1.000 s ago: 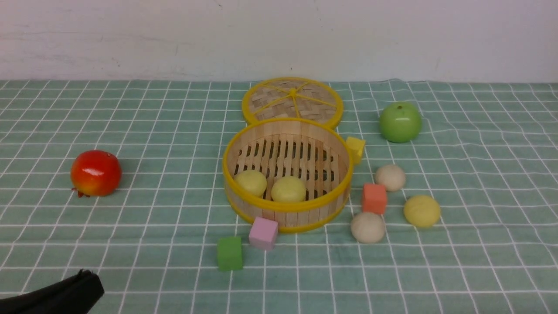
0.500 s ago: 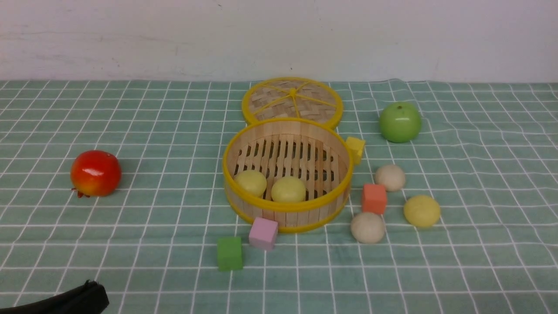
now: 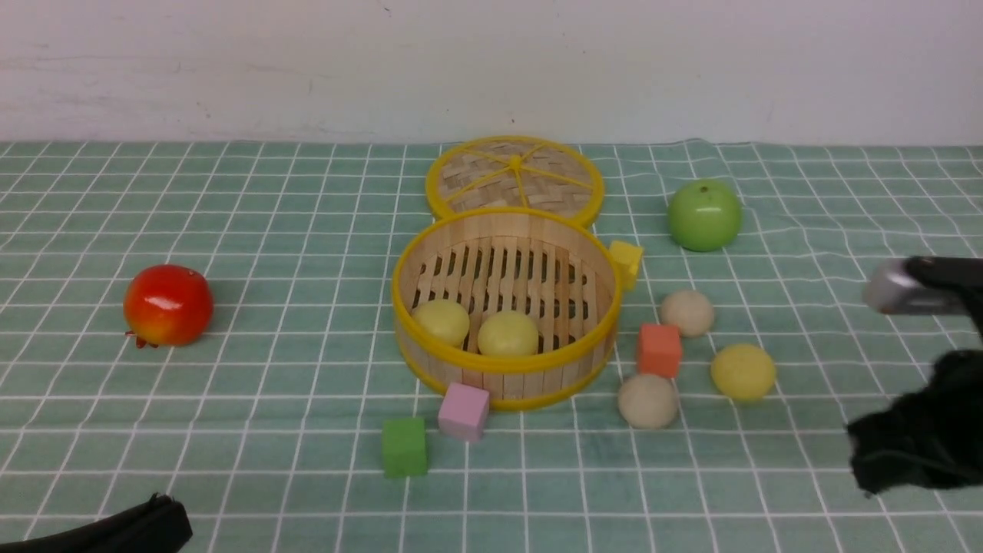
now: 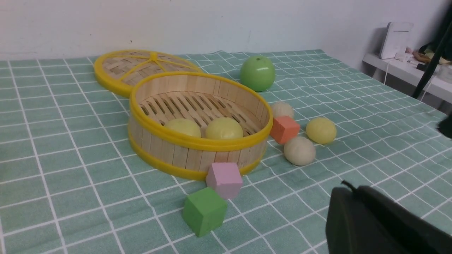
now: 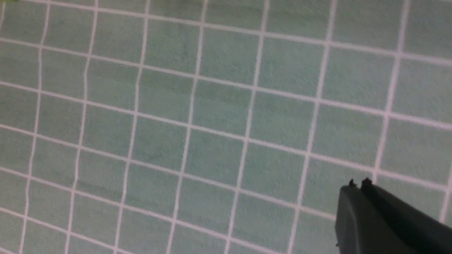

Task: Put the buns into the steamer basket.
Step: Use the right arm to grab a steamed stuffed bun

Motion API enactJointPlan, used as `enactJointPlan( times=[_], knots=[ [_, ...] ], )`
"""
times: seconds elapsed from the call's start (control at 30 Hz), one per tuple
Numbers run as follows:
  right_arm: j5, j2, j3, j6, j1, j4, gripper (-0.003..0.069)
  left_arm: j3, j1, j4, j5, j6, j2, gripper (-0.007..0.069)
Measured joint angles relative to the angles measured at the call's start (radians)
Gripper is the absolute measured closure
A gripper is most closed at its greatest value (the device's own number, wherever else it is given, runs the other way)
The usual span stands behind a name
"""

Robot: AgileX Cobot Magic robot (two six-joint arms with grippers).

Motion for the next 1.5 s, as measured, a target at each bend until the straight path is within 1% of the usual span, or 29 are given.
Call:
enactJointPlan(
  times=[0.13,0.27,0.43,0.47,0.53,0.57,0.67,0.83,0.87,1.13,1.23,1.27,1.3,1.33,1.37,1.5],
  knots=[
    [-0.045,0.172,-0.15,-0.001,0.136,-0.026,0.0643,0.0,0.0,0.0,0.0,0.0,0.0,0.063],
    [-0.066,0.293,-0.249,0.017,0.198,-0.064,0.0584,0.0,0.0,0.0,0.0,0.0,0.0,0.0627],
    [-0.083,0.433,-0.345,0.046,0.209,-0.085,0.0475,0.0,0.0,0.0,0.0,0.0,0.0,0.0623],
    [-0.096,0.464,-0.361,0.049,0.209,-0.09,0.0437,0.0,0.0,0.0,0.0,0.0,0.0,0.0621],
    [-0.131,0.504,-0.378,0.05,0.209,-0.093,0.0393,0.0,0.0,0.0,0.0,0.0,0.0,0.062],
    [-0.163,0.522,-0.382,0.052,0.209,-0.093,0.0377,0.0,0.0,0.0,0.0,0.0,0.0,0.062],
    [-0.213,0.543,-0.386,0.053,0.209,-0.093,0.037,0.0,0.0,0.0,0.0,0.0,0.0,0.0617],
    [-0.254,0.572,-0.386,0.053,0.209,-0.093,0.0386,0.0,0.0,0.0,0.0,0.0,0.0,0.0611],
    [-0.261,0.585,-0.386,0.053,0.209,-0.093,0.0401,0.0,0.0,0.0,0.0,0.0,0.0,0.0609],
    [-0.26,0.606,-0.386,0.053,0.209,-0.114,0.0437,0.0,0.0,0.0,0.0,0.0,0.0,0.0603],
    [-0.26,0.608,-0.387,0.053,0.209,-0.122,0.0519,0.0,0.0,0.0,0.0,0.0,0.0,0.0599],
    [-0.26,0.608,-0.387,0.051,0.209,-0.128,0.0571,0.0,0.0,0.0,0.0,0.0,0.0,0.0597],
    [-0.26,0.608,-0.387,0.051,0.209,-0.131,0.059,0.0,0.0,0.0,0.0,0.0,0.0,0.0597],
    [-0.26,0.608,-0.387,0.045,0.209,-0.139,0.0634,0.0,0.0,0.0,0.0,0.0,0.0,0.0596],
    [-0.26,0.608,-0.387,0.044,0.209,-0.145,0.0655,0.0,0.0,0.0,0.0,0.0,0.0,0.0595],
    [-0.219,0.582,-0.391,0.037,0.21,-0.158,0.0658,0.0,0.0,0.0,0.0,0.0,0.0,0.0589]
  ],
)
